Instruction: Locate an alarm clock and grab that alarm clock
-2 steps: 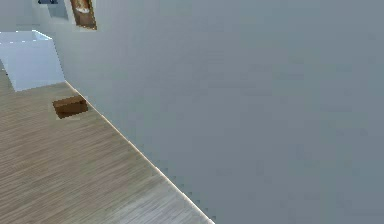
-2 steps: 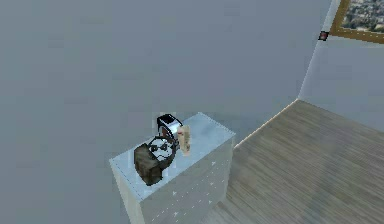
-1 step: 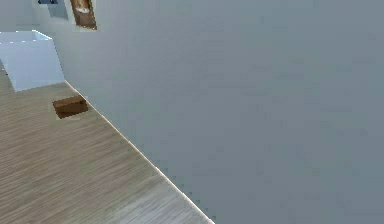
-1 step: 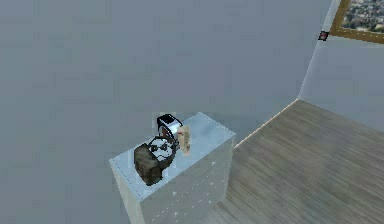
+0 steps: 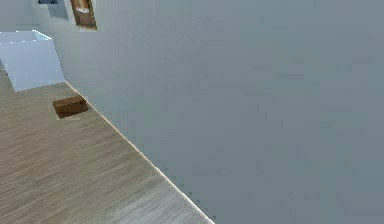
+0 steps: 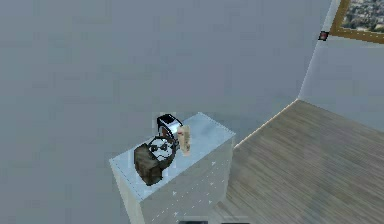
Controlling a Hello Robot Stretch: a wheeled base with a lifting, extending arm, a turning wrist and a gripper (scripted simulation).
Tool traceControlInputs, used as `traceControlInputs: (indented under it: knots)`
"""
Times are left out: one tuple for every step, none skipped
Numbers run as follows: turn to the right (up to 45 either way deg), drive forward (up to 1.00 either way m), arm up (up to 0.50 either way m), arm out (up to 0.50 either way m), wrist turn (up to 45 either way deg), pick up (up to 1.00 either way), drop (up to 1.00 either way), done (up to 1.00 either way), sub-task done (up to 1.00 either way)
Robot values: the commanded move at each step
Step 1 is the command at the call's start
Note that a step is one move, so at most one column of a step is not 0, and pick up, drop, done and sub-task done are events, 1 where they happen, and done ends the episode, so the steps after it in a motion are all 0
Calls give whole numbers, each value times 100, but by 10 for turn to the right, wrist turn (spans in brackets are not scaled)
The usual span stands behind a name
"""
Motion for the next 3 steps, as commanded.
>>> traceControlInputs:
  knots:
    - [0,0,0,44,0,0,0,0,0]
    - [0,0,0,0,450,0,0,0,0]
    - [0,0,0,0,450,0,0,0,0]
